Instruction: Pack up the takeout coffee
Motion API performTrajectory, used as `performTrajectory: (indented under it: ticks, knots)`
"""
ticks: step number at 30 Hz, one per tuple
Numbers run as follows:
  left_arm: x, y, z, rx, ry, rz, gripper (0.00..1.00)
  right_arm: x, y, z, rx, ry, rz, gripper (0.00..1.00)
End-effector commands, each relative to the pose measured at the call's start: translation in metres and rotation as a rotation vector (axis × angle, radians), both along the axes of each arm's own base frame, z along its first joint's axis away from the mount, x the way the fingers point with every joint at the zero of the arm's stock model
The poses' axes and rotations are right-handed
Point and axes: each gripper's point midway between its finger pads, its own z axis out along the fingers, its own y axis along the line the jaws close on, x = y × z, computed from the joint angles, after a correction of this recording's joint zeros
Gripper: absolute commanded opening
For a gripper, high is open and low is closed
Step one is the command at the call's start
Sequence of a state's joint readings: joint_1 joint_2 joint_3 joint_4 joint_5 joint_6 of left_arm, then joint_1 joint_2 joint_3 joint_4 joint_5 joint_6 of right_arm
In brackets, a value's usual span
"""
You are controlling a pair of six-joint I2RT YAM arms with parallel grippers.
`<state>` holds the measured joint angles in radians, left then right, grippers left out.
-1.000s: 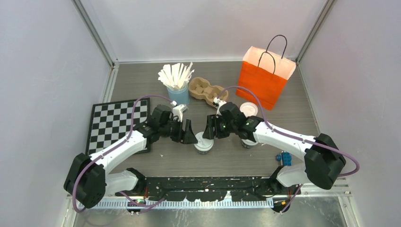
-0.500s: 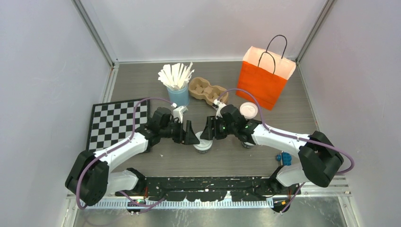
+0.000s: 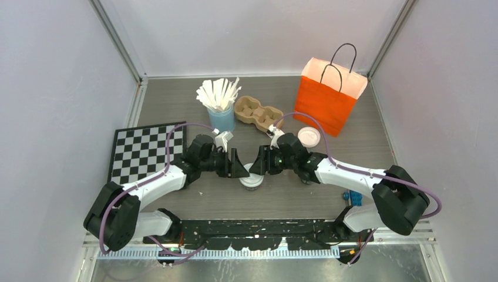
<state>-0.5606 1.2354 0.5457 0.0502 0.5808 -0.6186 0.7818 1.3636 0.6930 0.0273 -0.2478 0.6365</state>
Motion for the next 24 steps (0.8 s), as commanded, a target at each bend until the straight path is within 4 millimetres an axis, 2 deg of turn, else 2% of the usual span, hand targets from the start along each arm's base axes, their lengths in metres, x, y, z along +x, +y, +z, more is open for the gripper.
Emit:
performTrajectory:
  ticks: [1,4,7,12,19,24]
  knots:
    - [0.004,0.002,-0.009,0.003,0.001,0.03,0.53,-0.01,-0.028,-0.037,-0.126,0.061,-0.041,0.55]
    - [0.002,0.004,-0.015,0.007,0.024,0.04,0.51,-0.01,-0.029,-0.038,-0.117,0.058,-0.049,0.55]
    - [-0.002,0.004,-0.024,0.003,0.046,0.06,0.45,-0.009,-0.031,-0.04,-0.116,0.058,-0.058,0.54]
    - [-0.01,0.003,-0.039,0.098,0.049,0.059,0.43,-0.008,-0.034,-0.044,-0.099,0.052,-0.069,0.54]
    - [-0.011,0.001,-0.045,0.033,0.077,0.122,0.29,-0.009,-0.042,-0.052,-0.098,0.041,-0.095,0.53]
    - [-0.015,-0.001,-0.058,-0.027,0.15,0.183,0.26,-0.01,-0.039,-0.058,-0.052,0.038,-0.096,0.51]
